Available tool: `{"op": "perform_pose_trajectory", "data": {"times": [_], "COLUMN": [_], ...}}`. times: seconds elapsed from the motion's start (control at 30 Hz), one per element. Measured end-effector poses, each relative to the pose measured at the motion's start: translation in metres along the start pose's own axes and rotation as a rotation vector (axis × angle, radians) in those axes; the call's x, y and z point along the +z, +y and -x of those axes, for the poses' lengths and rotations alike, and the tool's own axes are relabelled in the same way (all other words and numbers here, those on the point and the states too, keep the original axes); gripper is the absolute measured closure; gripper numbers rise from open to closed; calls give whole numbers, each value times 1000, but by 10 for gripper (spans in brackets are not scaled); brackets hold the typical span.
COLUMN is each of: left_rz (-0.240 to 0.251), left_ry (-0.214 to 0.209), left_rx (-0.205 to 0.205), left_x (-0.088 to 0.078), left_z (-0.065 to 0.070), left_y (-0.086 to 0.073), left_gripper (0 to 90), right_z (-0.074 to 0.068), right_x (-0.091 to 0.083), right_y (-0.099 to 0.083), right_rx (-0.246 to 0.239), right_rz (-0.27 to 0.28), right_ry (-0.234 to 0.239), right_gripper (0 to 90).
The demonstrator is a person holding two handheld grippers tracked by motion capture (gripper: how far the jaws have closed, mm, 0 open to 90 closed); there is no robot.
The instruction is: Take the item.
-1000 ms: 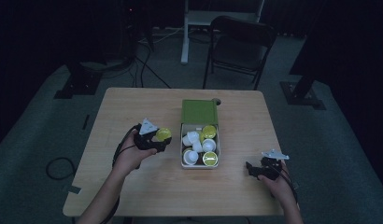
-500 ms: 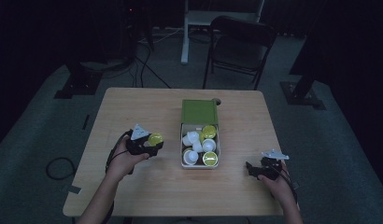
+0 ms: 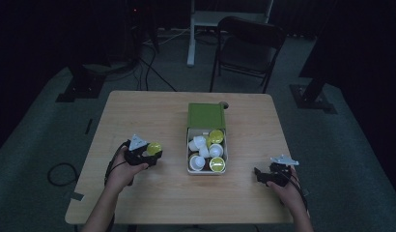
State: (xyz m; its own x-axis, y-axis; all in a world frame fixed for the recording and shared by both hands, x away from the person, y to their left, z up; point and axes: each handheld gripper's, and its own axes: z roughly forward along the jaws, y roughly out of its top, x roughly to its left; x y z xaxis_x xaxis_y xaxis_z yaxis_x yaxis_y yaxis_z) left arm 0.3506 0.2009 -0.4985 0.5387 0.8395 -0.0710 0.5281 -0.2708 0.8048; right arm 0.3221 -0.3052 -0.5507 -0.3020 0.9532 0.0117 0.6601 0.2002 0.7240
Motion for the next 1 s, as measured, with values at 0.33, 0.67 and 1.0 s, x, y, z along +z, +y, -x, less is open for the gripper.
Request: {"op": "perform_pose_trajectory", "data": {"times": [0.33, 0.67, 1.0], "left_rz": [-5, -2, -7], "left_ry": [39, 70, 102], "left_rx": [-27, -64, -91], "left_x": [-9, -17, -23], "left_z": [-15, -28, -40], "left_y": [-13, -26, -38], "left_gripper": [386, 385, 386], "right_z": [0, 0, 0], "right_x": [0, 0, 0], "right_y": [0, 0, 0], "right_rx": [0, 0, 0], "right_rz": [0, 0, 0], "right_ry": [0, 0, 0], "right_gripper": [124, 124, 124]}}
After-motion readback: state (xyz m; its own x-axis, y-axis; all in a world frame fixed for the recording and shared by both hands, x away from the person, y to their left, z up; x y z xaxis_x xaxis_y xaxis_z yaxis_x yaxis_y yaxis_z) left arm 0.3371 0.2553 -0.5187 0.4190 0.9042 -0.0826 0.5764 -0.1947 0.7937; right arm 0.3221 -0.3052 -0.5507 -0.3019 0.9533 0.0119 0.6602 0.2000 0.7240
